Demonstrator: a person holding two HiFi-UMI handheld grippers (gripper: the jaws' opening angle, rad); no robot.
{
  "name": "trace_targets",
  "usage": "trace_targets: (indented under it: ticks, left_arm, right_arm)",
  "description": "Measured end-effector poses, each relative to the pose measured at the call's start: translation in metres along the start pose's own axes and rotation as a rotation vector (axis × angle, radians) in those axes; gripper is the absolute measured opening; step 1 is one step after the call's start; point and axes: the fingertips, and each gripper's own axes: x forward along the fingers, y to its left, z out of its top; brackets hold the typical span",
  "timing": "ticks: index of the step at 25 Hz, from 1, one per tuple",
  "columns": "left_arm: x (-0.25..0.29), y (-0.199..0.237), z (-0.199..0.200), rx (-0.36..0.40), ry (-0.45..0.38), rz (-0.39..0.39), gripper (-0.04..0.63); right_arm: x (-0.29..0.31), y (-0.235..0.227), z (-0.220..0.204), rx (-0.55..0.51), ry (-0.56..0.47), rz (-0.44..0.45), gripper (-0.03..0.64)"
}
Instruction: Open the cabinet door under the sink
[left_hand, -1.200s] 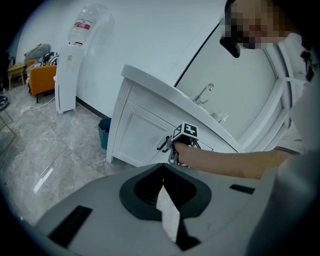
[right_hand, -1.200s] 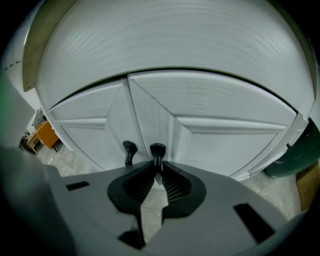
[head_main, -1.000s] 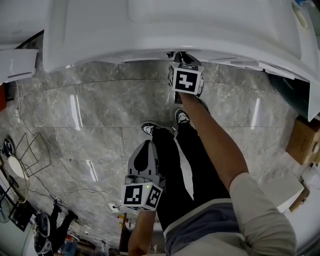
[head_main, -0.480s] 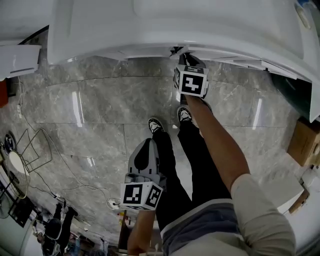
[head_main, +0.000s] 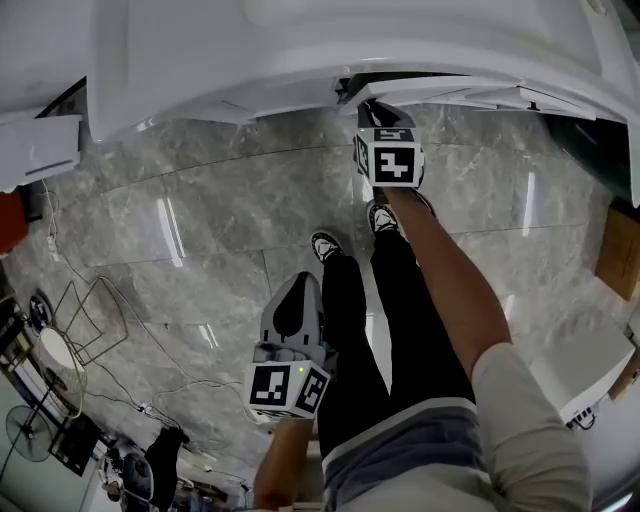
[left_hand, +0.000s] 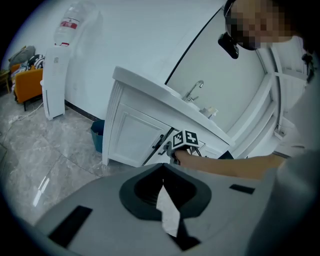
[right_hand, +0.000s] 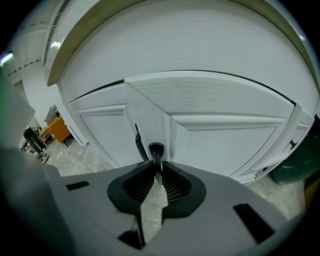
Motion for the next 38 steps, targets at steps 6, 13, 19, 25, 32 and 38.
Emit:
trace_targets:
  ticks: [6, 13, 19, 25, 32, 38]
  left_arm:
    - [-0.006, 0.006, -0.004, 0.059, 0.040, -0.039, 0.000]
    - [-0.014, 0.010, -0.002, 0.101, 0.049, -0.029, 0.000]
    - [-0.024, -0.002, 0.007, 0.122, 0.028, 0.005, 0.000]
    - [-0.023, -0.016, -0.009, 0.083, 0.023, 0.020, 0.000]
    - [-0.012, -0.048, -0.020, 0.096, 0.032, -0.012, 0.000]
    - [-0.007, -0.066, -0.025, 0.128, 0.046, -0.036, 0.000]
  right_arm:
    - [-0.004, -0.002, -0.004, -0.060, -0.029, 0.011, 0.054]
    - [-0.012, 0.000, -0.015, -0.132, -0.013, 0.036, 0.054]
    - [-0.018, -0.001, -0.021, -0.178, -0.016, 0.078, 0.054]
    - [-0.023, -0.001, -0.027, -0.191, -0.022, 0.105, 0.054]
    - [-0.032, -0.004, -0.043, -0.240, -0.011, 0.135, 0.054]
    - [-0.038, -0.005, -0.049, -0.247, -0.006, 0.150, 0.054]
